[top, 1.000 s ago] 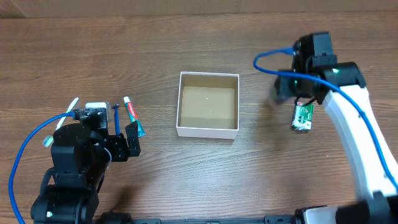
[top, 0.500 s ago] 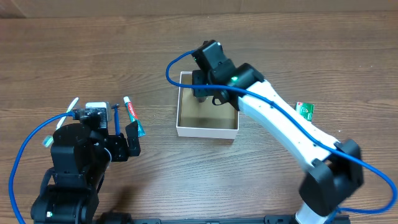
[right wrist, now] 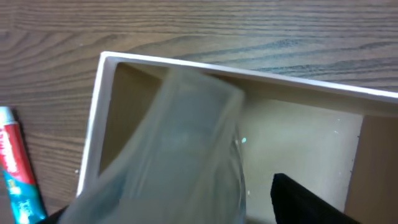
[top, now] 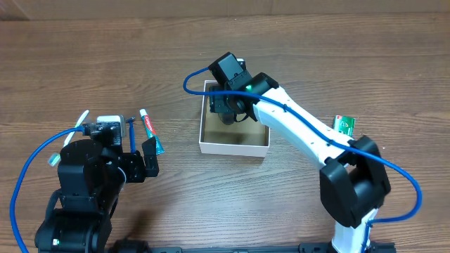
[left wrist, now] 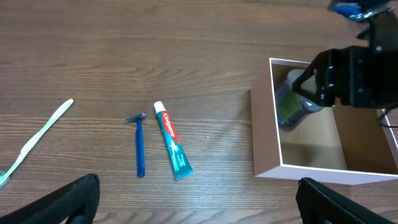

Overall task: Pack container
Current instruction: 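Carry the soap bottle into the box and release it, then move the right gripper to the green Dettol soap bar and grasp it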

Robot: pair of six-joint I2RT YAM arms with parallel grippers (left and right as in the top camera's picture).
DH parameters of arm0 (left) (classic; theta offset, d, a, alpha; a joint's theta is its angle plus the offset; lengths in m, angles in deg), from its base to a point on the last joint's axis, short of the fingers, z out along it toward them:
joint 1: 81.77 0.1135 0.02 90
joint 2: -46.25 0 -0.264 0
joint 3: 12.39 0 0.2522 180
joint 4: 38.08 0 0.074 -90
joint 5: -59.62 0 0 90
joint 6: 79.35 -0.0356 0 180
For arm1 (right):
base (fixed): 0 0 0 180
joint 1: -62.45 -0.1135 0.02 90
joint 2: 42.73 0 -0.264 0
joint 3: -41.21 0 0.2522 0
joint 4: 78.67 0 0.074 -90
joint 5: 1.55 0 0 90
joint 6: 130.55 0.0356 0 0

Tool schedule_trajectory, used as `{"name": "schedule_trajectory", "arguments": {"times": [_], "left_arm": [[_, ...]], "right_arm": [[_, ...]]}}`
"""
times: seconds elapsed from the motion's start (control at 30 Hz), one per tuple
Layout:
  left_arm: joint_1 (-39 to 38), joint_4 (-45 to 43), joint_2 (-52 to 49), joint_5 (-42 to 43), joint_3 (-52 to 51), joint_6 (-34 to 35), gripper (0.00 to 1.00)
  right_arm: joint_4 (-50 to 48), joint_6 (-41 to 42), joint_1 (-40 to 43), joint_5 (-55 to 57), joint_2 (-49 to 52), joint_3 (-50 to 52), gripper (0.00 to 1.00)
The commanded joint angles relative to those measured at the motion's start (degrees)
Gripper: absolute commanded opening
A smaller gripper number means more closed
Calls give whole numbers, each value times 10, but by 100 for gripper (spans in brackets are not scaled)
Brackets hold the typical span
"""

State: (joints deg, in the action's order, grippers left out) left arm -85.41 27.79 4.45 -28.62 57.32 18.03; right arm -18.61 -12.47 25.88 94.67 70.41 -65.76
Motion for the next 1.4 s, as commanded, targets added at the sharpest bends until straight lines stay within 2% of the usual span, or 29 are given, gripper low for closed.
{"name": "schedule_trajectory", "arguments": {"times": [0.0,0.03,0.07,0.13,0.17,0.23,0.27,0.37,0.47,0.6,0.83,1.37], "left_arm": [[3,-1,0,10,16,3,100],[3,-1,0,10,16,4,100],[3,-1,0,10,16,3,100],[3,-1,0,10,16,3,100],[3,0,0,10,16,3,100],[3,2,0,10,16,3,100],[3,2,0,10,16,4,100],[3,2,0,10,16,4,100],[3,2,0,10,16,3,100],[3,1,-1,10,16,3,100],[3,1,-1,10,16,3,100],[3,6,-1,8,16,3,100]], "right_arm": [[28,0,-2,30,-110,-11,77],[43,0,-2,45,-141,-11,79],[65,0,-2,77,-193,-11,87],[99,1,17,139,-259,-10,97],[122,8,47,157,-294,-10,100],[179,35,150,156,-327,-10,100],[221,22,243,138,-323,-8,100],[241,-112,400,3,-273,20,100],[226,-154,481,-35,-213,75,100],[176,-215,492,-44,-136,147,100],[122,-267,471,-52,-67,161,100],[110,-282,471,-89,42,161,100]]}}
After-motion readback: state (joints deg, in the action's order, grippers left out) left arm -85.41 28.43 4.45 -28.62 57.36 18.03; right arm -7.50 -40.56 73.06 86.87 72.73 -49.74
